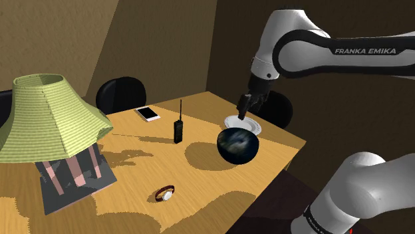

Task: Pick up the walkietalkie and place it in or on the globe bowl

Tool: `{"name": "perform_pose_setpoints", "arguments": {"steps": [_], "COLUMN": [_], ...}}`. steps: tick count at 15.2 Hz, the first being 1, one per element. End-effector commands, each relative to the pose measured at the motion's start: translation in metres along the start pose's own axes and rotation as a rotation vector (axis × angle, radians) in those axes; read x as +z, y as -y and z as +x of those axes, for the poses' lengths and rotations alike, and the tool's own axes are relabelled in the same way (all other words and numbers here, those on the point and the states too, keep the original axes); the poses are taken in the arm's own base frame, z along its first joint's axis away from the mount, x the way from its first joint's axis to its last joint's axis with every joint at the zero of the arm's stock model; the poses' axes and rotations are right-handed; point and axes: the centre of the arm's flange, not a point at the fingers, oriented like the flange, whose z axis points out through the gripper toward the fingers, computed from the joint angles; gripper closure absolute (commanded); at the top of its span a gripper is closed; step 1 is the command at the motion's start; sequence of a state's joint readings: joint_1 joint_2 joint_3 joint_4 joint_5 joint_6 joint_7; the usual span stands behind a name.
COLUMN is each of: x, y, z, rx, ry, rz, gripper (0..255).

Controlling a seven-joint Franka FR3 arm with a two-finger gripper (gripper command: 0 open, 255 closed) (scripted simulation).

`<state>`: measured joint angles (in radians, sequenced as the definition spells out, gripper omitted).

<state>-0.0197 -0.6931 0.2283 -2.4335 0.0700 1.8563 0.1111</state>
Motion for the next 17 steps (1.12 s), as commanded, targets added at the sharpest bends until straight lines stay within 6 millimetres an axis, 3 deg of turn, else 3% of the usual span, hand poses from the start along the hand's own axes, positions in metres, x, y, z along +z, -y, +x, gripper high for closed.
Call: {"name": "perform_pose_setpoints", "arguments": {"steps": [1,9,17], "x": [0.015,0.066,0.112], "y": [0.019,0.079,0.123], "z": [0.011,0.071,0.148], "rx": [0.059,0.279,0.498], "ry": [-0.026,-0.120,-0.214], "rz": [-0.003,-0.020,-0.036], "gripper": [0,0,0]}}
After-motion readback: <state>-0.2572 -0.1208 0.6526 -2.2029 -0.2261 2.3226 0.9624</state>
